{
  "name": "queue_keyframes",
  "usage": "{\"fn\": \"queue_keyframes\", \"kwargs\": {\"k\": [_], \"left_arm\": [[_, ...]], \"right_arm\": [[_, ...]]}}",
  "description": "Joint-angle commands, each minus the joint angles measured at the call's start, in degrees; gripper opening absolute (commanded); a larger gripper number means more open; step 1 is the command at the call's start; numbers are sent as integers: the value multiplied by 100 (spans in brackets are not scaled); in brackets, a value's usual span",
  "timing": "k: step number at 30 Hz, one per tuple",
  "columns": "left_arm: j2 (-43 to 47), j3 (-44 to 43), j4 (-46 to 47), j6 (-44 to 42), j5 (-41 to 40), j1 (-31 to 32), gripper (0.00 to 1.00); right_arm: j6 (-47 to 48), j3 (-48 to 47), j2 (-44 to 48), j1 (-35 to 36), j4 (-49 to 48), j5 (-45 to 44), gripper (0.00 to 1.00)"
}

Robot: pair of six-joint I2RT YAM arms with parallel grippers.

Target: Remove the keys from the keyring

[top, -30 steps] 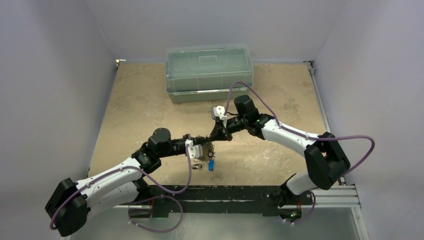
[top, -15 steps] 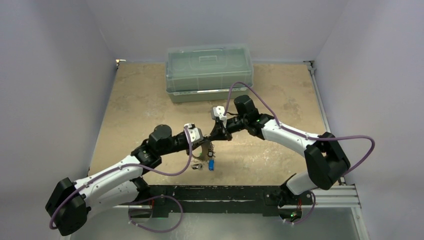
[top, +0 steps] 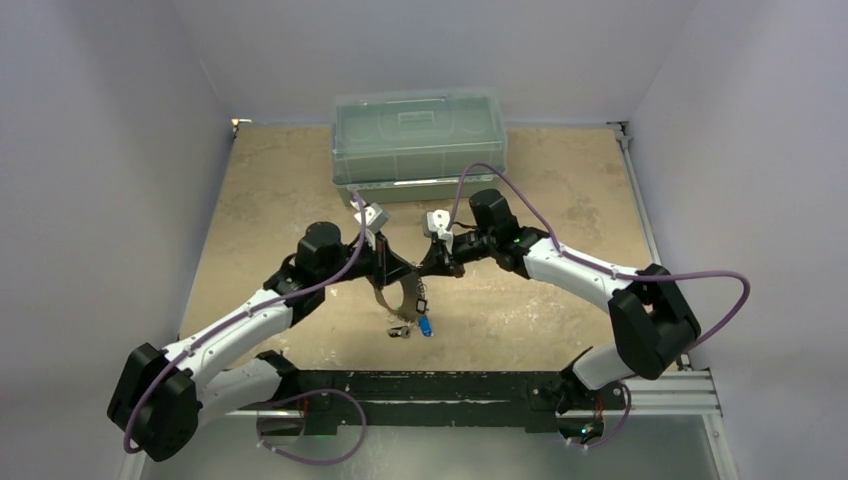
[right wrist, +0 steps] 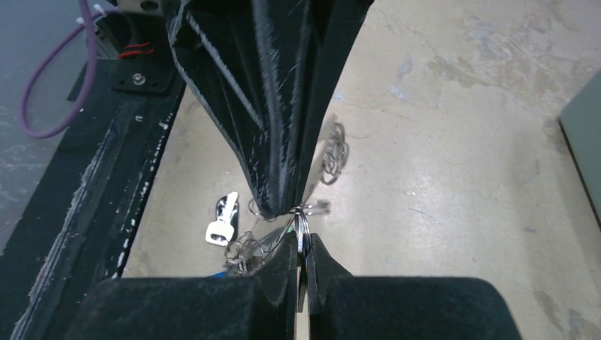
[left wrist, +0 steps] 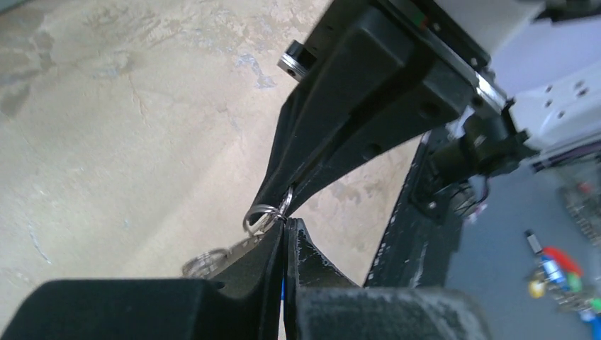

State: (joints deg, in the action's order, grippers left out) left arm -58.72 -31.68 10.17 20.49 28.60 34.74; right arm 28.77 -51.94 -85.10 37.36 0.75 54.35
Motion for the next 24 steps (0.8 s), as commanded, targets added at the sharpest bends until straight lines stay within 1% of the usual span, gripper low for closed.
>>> {"fn": "queue_keyframes", "kwargs": {"k": [1, 7, 10, 11, 12, 14, 17, 24], "left_arm": [[-244, -176, 314, 1296, -98, -595, 0], [-394, -104, 652, 1721, 338, -652, 0], [-359, -53, 909, 1559, 675, -653, 0], [-323, -36, 942, 1375, 722, -653, 0], [-286, 21, 1081, 1204, 835, -653, 7], [-174, 98, 1182, 728, 1026, -653, 16], [97, 256, 1257, -15, 1187, -653, 25], [645, 545, 784, -1895, 1656, -644, 27]], "right_arm": [[41, 4, 176, 103, 36, 533, 0], [7, 43, 196, 103, 8, 517, 0], [-7, 59, 195, 102, -24, 520, 0], [-26, 61, 196, 104, -42, 524, 0], [-48, 60, 187, 102, -55, 524, 0], [-80, 65, 192, 102, -58, 524, 0], [-93, 74, 194, 103, -58, 524, 0], [-134, 101, 196, 99, -58, 511, 0]]}}
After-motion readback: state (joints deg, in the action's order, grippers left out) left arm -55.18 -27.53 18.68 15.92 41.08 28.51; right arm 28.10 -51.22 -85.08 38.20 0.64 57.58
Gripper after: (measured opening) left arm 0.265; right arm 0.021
